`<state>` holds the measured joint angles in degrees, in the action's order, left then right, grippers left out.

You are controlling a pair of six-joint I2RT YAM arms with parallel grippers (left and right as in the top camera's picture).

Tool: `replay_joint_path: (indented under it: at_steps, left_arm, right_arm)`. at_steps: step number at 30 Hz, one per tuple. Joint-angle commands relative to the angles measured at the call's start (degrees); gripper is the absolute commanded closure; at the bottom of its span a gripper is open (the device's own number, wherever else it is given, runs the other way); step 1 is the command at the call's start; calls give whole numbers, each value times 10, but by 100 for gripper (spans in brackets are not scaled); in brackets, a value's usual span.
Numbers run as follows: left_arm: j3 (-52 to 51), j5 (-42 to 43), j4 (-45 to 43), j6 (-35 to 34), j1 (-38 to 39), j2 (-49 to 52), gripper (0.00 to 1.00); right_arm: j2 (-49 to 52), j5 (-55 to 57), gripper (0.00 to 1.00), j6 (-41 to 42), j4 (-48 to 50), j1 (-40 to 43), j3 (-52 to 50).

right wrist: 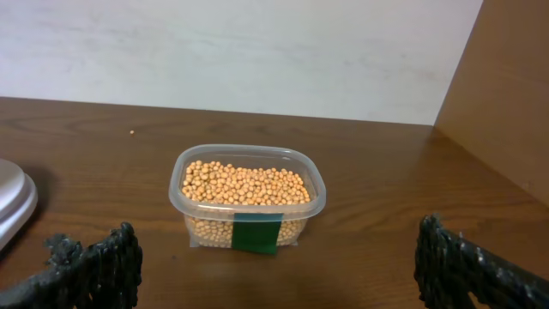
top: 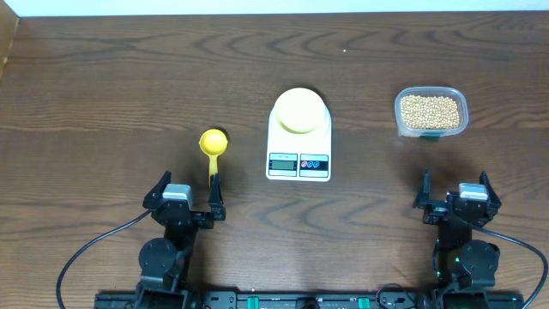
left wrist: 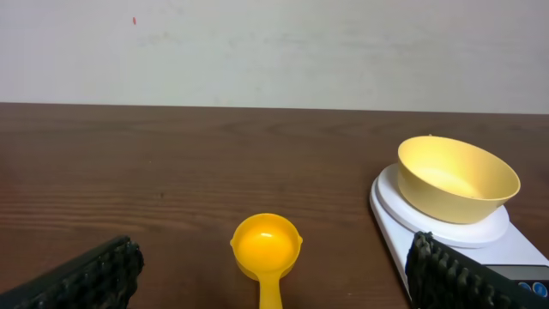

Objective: Scoop item into bowl and weigh 50g on scale

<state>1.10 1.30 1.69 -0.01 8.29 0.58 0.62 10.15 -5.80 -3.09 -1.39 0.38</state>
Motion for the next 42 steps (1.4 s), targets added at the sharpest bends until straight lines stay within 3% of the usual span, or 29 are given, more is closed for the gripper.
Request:
replay_joint_path:
  at_steps: [1, 42]
  left_arm:
    - [-9, -20, 24, 3, -3, -3, 0]
    - [-9, -20, 24, 3, -3, -3, 0]
  right_arm:
    - [-3, 11, 1, 6, -1, -2, -1]
    - [-3, 10, 1, 6, -1, -2, -1]
